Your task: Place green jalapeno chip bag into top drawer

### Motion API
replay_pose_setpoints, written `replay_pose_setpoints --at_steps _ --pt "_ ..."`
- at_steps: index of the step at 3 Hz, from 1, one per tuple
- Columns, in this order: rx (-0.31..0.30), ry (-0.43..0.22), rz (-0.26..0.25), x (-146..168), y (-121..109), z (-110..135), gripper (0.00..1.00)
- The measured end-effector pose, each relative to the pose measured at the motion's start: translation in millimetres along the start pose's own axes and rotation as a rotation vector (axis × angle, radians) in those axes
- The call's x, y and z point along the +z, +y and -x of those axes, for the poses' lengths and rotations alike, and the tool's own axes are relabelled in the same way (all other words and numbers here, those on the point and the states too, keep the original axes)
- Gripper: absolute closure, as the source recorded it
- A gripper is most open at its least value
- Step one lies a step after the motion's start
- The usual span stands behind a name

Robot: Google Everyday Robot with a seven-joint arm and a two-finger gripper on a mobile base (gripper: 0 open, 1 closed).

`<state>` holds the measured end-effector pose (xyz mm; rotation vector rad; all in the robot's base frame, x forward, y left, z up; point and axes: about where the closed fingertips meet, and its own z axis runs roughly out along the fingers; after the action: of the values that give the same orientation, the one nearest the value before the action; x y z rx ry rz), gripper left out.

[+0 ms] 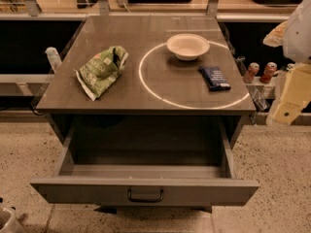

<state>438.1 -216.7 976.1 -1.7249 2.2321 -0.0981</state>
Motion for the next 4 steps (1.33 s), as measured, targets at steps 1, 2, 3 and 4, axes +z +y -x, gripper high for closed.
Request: replay_pose_setpoints --at_steps 1,2,3,4 --pt "0.000 0.000 0.000 -0.1 -0.1 0.1 0.00" --pt "-0.005 -0.018 -0.021 -4.4 -6.7 3.6 0.00" --pt "-0.047 -0.128 -0.090 -17.7 -38.5 29.2 0.00" --pt "-0.124 -0.334 -0.170 -30.2 -86.8 84.2 0.00"
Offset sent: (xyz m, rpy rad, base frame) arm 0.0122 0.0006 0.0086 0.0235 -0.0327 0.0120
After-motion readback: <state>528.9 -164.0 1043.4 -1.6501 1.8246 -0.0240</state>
